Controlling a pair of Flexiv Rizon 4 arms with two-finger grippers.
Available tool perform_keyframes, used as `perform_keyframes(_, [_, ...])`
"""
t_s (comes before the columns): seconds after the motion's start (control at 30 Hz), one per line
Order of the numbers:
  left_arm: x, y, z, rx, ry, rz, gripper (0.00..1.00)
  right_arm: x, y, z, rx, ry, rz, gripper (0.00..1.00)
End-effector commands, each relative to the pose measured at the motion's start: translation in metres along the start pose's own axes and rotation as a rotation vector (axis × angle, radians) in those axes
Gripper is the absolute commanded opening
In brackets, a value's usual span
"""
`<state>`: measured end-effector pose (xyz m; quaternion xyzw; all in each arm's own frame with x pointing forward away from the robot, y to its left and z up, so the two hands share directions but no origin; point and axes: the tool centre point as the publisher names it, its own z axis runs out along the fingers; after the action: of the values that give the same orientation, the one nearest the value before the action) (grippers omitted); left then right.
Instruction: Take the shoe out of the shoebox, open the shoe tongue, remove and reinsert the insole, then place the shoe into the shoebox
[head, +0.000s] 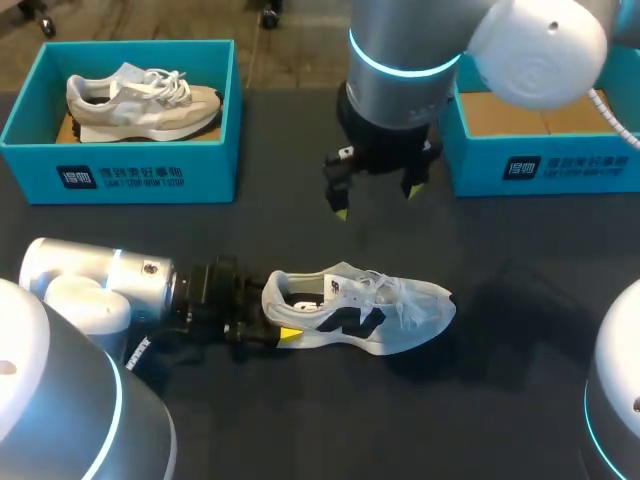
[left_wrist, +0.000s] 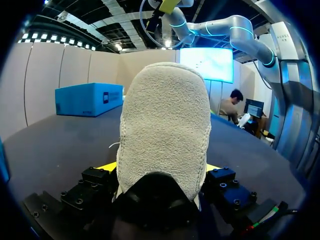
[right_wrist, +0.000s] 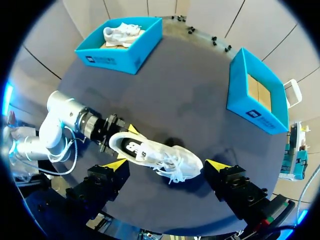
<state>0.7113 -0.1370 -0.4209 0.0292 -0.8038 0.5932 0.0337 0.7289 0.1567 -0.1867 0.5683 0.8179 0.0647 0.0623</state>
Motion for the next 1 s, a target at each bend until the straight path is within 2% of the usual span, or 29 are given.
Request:
perform_keyframes(0.03, [-0.002, 0.002, 0.001, -0.004, 0.001, -0.001, 0.00, -0.002, -0.001, 0.011, -0.028, -0.005, 0.100, 1.00])
perform_keyframes(0.17, [-0.002, 0.002, 0.001, -0.004, 0.001, -0.001, 0.00, 0.001, -0.003, 0.020, -0.073, -0.055, 0.227, 1.00])
perform_keyframes(0.23, [-0.002, 0.002, 0.001, -0.004, 0.001, -0.001, 0.00, 0.005, -0.004, 0.028, -0.045, -0.106, 0.267, 1.00])
perform_keyframes(0.3, [-0.002, 0.002, 0.001, -0.004, 0.001, -0.001, 0.00, 0.007, -0.004, 0.032, -0.070, -0.089, 0.285, 1.00])
perform_keyframes(0.4, [-0.002, 0.002, 0.001, -0.004, 0.001, -0.001, 0.00, 0.012, -0.006, 0.042, -0.048, -0.100, 0.325, 1.00])
perform_keyframes(0.47, [-0.002, 0.002, 0.001, -0.004, 0.001, -0.001, 0.00, 0.014, -0.007, 0.047, -0.068, -0.093, 0.351, 1.00])
perform_keyframes(0.67, [-0.002, 0.002, 0.001, -0.004, 0.001, -0.001, 0.00, 0.023, -0.008, 0.064, -0.064, -0.084, 0.373, 1.00])
perform_keyframes(0.77, [-0.002, 0.002, 0.001, -0.004, 0.001, -0.001, 0.00, 0.028, -0.007, 0.071, -0.037, -0.107, 0.359, 1.00])
perform_keyframes(0.8, [-0.002, 0.002, 0.001, -0.004, 0.001, -0.001, 0.00, 0.030, -0.007, 0.074, -0.056, -0.113, 0.343, 1.00])
perform_keyframes(0.93, [-0.002, 0.002, 0.001, -0.004, 0.001, -0.001, 0.00, 0.036, -0.008, 0.086, -0.032, -0.132, 0.331, 1.00])
perform_keyframes(1.0, [-0.002, 0.002, 0.001, -0.004, 0.001, -0.001, 0.00, 0.037, -0.008, 0.088, -0.046, -0.130, 0.324, 1.00])
